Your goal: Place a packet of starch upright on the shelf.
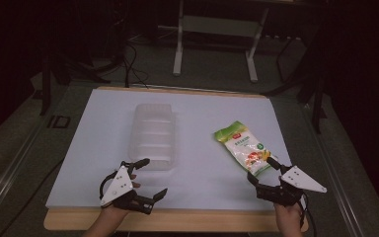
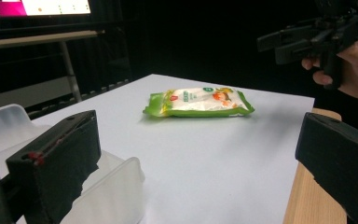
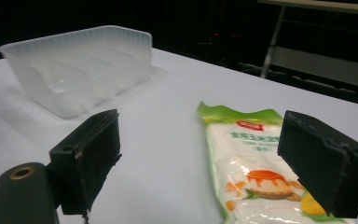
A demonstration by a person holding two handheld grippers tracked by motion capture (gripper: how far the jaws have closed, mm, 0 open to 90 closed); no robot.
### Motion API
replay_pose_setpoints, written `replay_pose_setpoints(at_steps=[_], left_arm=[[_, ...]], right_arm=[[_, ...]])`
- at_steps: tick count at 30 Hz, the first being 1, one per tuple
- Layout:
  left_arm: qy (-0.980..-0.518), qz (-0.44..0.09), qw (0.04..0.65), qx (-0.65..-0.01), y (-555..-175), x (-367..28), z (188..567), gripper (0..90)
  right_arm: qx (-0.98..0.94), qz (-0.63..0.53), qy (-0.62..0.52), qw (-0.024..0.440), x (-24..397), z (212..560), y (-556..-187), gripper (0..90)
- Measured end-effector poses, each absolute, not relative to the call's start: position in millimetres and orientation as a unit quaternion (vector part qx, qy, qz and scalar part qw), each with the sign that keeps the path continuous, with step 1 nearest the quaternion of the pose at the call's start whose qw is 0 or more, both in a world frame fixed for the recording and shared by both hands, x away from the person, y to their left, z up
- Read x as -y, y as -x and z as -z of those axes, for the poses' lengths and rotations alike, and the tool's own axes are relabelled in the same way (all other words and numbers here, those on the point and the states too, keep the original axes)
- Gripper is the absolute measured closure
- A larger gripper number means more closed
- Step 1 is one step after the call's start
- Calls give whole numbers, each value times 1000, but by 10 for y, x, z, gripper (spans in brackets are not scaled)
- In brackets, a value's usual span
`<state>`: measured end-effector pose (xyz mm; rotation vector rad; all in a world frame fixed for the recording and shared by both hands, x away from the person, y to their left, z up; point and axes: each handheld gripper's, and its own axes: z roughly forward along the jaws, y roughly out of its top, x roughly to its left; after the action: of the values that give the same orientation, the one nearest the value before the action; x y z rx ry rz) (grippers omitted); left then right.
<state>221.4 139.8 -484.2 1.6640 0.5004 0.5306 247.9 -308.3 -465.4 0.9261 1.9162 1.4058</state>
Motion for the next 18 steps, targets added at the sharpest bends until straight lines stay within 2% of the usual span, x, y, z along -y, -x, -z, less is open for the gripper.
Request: replay_pose_setpoints(at_steps=[8,18], left_arm=[[-725,-231,614,-212,-2188,-1361,4842,2],[-725,-231,615,-205,-2154,-1333,4823,2]], right_arm=[[-724,-513,-353,297,3071,4627,-2468,129],[-738,-540,-315,253,2969,4413,-2378,139]])
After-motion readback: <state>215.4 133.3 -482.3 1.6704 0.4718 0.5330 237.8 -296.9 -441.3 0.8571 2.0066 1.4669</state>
